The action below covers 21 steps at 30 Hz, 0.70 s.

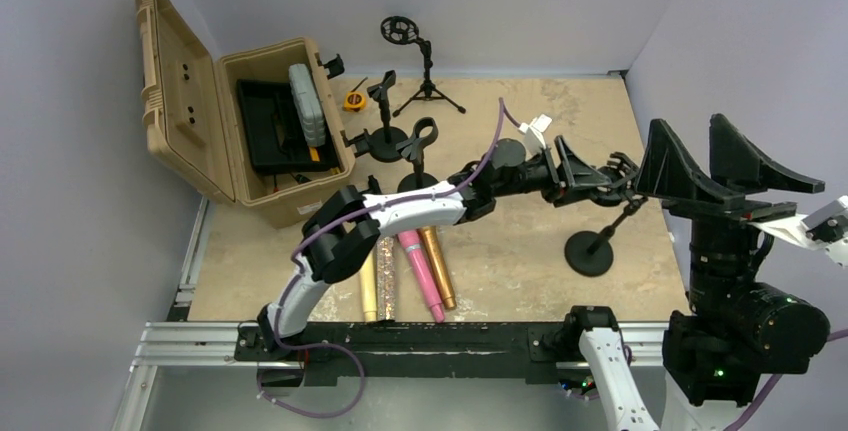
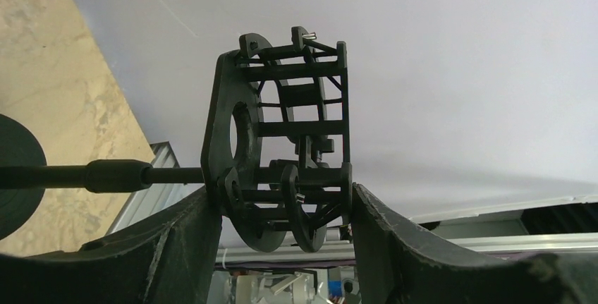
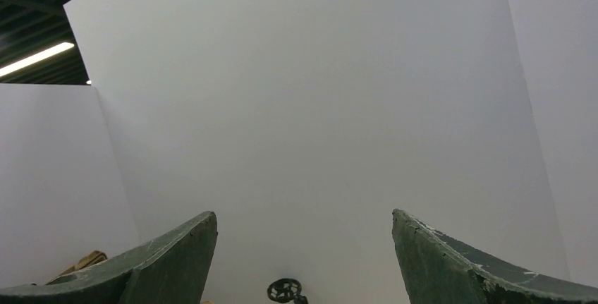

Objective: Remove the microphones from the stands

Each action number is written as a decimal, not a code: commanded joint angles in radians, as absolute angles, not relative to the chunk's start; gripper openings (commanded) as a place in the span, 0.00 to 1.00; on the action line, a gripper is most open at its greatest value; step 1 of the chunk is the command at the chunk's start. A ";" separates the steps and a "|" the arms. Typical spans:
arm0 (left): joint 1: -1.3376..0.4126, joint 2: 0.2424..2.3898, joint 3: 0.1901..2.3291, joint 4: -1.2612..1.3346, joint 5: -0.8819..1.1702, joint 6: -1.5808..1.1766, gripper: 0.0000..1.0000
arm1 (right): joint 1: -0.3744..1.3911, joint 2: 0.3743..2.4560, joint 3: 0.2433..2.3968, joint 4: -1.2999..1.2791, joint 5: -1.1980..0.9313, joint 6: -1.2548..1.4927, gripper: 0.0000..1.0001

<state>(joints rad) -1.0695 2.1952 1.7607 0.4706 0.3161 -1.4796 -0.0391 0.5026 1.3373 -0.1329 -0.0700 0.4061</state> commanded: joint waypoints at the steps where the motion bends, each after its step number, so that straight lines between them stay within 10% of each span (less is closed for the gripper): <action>1: -1.022 2.034 1.648 0.570 0.338 -1.456 0.47 | -0.033 0.496 1.316 -0.091 -0.071 0.393 0.92; 21: -0.782 1.713 1.213 0.623 0.404 -1.364 0.49 | -0.032 0.466 1.138 -0.081 -0.135 0.421 0.92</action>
<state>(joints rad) -0.8227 1.7992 1.2503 0.5323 0.3798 -1.4296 -0.0380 0.4774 1.1728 -0.0998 -0.0868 0.4095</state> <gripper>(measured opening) 0.605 0.918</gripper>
